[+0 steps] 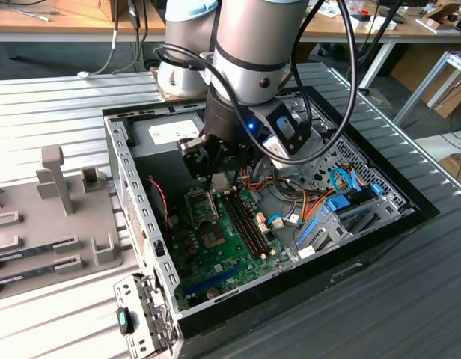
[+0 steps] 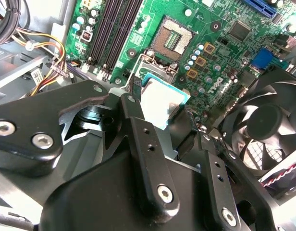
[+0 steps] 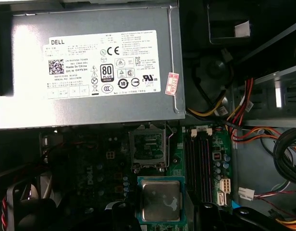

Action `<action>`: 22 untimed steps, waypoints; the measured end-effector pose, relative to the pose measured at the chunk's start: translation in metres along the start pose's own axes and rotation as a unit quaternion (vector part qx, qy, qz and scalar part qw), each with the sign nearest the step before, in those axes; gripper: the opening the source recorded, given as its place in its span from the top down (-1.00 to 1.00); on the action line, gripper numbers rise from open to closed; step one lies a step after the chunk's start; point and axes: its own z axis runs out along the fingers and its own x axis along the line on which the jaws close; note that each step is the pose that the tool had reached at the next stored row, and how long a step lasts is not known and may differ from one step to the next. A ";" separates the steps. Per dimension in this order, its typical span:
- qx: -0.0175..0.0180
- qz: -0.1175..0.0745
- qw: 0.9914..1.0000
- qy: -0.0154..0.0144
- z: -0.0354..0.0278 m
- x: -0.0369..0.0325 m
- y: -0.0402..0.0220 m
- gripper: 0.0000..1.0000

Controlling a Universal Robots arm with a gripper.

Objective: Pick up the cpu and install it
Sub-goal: 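Place the cpu into insertion slot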

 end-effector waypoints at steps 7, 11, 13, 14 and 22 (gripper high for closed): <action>0.000 0.000 1.000 0.000 0.0030 0.0001 -0.0004 0.05; 0.000 0.000 1.000 0.000 0.0050 0.0001 -0.0006 0.05; 0.000 0.000 1.000 0.000 0.0061 0.0001 -0.0006 0.05; 0.000 0.000 1.000 0.000 0.0067 0.0002 -0.0007 0.05; 0.000 0.000 1.000 0.000 0.0102 0.0003 -0.0008 0.05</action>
